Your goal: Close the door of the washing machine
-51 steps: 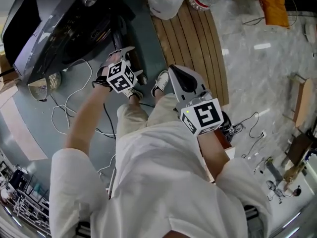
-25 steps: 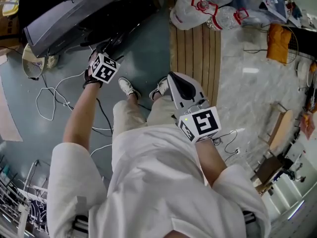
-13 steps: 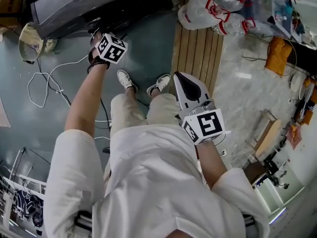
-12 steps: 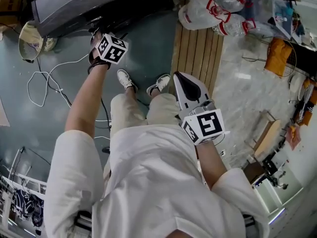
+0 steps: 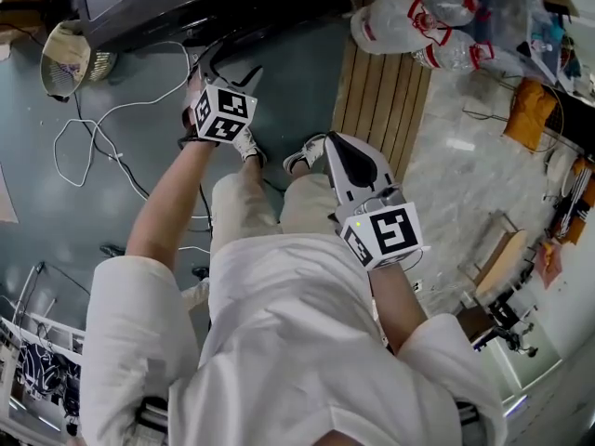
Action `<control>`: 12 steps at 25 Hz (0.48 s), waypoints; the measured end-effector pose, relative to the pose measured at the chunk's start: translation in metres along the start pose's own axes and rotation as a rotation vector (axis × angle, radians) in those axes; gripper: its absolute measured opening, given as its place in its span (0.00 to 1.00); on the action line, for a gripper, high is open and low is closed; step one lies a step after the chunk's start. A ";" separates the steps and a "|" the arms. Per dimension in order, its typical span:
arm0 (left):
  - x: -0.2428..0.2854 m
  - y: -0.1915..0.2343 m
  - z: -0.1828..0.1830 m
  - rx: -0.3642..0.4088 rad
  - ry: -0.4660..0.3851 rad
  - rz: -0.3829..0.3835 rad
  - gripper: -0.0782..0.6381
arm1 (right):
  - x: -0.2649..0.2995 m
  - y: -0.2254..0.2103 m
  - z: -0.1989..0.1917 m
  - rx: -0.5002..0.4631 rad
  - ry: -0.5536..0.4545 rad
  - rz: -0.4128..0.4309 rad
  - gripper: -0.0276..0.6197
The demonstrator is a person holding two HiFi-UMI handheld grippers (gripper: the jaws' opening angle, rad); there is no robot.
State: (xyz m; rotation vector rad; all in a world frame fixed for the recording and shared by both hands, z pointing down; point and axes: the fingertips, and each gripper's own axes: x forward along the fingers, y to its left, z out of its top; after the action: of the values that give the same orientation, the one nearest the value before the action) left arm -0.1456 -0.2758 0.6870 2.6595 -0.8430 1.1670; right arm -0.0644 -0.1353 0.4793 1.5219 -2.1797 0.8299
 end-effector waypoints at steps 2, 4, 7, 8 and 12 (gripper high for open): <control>0.003 0.005 0.001 0.027 -0.001 0.006 0.61 | 0.001 -0.001 -0.003 0.006 0.004 -0.010 0.04; 0.000 0.007 0.015 0.070 -0.039 0.010 0.59 | 0.000 -0.003 -0.005 0.013 0.006 -0.017 0.04; -0.017 -0.020 0.042 0.167 -0.139 -0.065 0.56 | -0.001 -0.006 -0.010 0.021 0.011 -0.024 0.04; -0.021 -0.035 0.046 0.197 -0.159 -0.107 0.56 | 0.000 -0.008 -0.011 0.026 0.012 -0.027 0.04; -0.008 -0.069 0.020 0.232 -0.075 -0.219 0.53 | 0.004 -0.011 -0.008 0.032 0.002 -0.025 0.04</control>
State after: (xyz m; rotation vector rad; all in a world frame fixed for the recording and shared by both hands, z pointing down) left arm -0.1000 -0.2203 0.6747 2.9048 -0.4316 1.1808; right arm -0.0563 -0.1359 0.4907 1.5598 -2.1517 0.8623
